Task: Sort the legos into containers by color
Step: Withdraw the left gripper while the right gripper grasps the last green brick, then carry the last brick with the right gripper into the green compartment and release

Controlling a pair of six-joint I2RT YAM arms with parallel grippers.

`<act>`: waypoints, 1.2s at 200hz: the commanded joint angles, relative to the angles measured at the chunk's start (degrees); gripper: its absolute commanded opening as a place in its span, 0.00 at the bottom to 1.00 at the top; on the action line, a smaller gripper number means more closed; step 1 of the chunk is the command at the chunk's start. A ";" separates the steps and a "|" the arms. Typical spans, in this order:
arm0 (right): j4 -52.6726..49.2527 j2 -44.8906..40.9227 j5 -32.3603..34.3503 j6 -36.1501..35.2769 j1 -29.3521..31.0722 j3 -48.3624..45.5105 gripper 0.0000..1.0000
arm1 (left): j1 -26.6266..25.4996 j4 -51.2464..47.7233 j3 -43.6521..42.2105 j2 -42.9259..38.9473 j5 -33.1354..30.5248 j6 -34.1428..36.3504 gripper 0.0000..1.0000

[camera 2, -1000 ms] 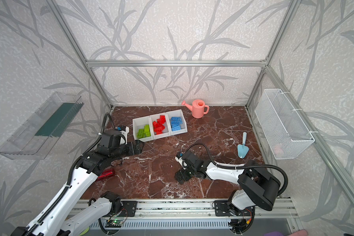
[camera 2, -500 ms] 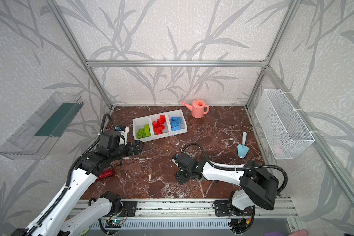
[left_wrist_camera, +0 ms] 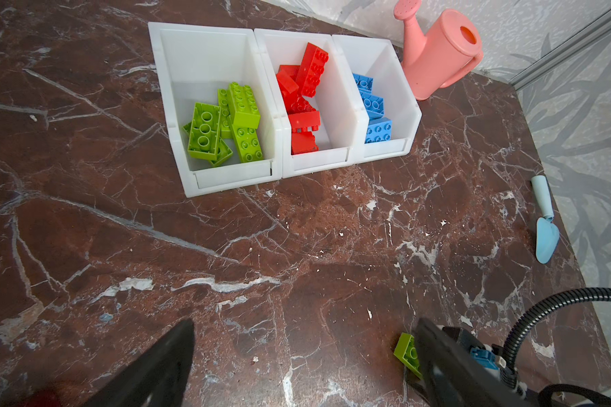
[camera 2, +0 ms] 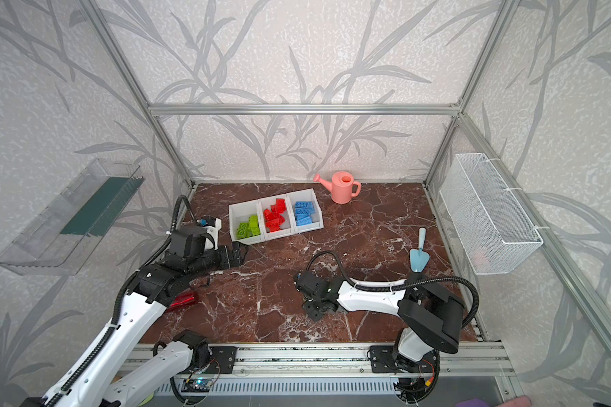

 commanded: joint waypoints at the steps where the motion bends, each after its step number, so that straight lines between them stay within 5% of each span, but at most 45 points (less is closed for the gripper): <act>1: -1.82 0.33 2.09 0.91 0.33 1.47 0.45 | 0.37 0.16 -0.39 -1.57 -1.37 0.43 0.96; 51: -2.05 0.03 1.64 1.89 0.32 3.74 0.24 | 0.37 -0.48 -1.16 -5.77 -9.31 -1.56 0.96; 146: -0.68 8.00 -6.79 -0.18 -2.63 24.09 0.22 | 0.20 -1.59 -1.88 -14.75 -21.60 -4.46 0.99; 240: -6.74 36.50 -20.01 -4.63 -13.10 66.93 0.21 | 0.20 0.06 -2.61 -17.28 -19.65 -3.77 0.99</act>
